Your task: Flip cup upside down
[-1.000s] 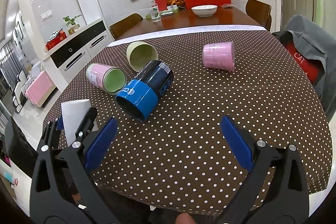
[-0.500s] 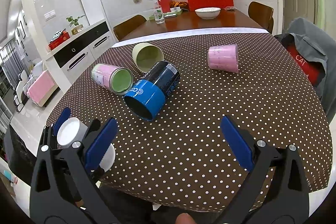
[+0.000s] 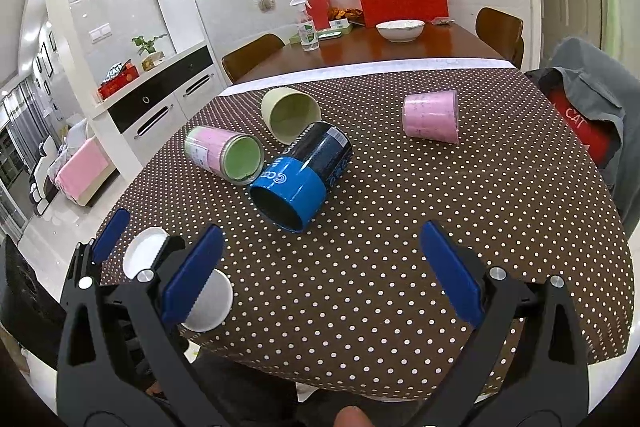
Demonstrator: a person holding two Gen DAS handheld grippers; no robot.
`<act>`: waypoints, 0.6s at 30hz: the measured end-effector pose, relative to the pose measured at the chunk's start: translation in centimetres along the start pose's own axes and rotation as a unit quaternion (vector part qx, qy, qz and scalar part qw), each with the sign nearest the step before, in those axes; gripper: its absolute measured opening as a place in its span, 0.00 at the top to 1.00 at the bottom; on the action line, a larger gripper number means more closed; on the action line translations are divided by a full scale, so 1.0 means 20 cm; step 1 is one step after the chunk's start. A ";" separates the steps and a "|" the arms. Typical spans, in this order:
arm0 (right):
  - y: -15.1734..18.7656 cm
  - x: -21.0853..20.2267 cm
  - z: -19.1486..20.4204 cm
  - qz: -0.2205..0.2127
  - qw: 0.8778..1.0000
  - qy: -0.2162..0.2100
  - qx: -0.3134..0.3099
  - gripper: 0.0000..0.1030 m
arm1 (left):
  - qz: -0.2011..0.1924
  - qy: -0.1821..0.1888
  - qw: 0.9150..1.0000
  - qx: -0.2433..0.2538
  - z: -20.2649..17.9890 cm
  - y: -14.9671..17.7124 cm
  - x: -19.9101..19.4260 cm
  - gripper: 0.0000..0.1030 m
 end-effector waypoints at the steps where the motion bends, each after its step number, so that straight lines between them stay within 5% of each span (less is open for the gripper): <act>1: 0.00 -0.01 0.00 -0.003 1.000 -0.001 0.000 0.06 | 0.006 -0.003 1.000 -0.001 0.01 -0.01 -0.01 0.18; 8: -0.04 -0.10 0.04 -0.027 1.000 -0.005 -0.003 0.06 | 0.033 -0.017 0.999 0.004 0.05 -0.10 -0.07 0.06; 18: -0.07 -0.24 0.08 -0.062 0.998 -0.001 -0.008 0.06 | 0.047 -0.028 0.998 -0.011 0.13 -0.25 -0.21 0.05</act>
Point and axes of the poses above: each gripper's, at about its wrist camera, not at the fingertips, and x roughly the way its jaws point, z to its left, y to its underside, the point moved 6 cm from there along x, roughly the way its jaws point, and after that the axes turned 3 degrees about x, right-handed, at the moved point
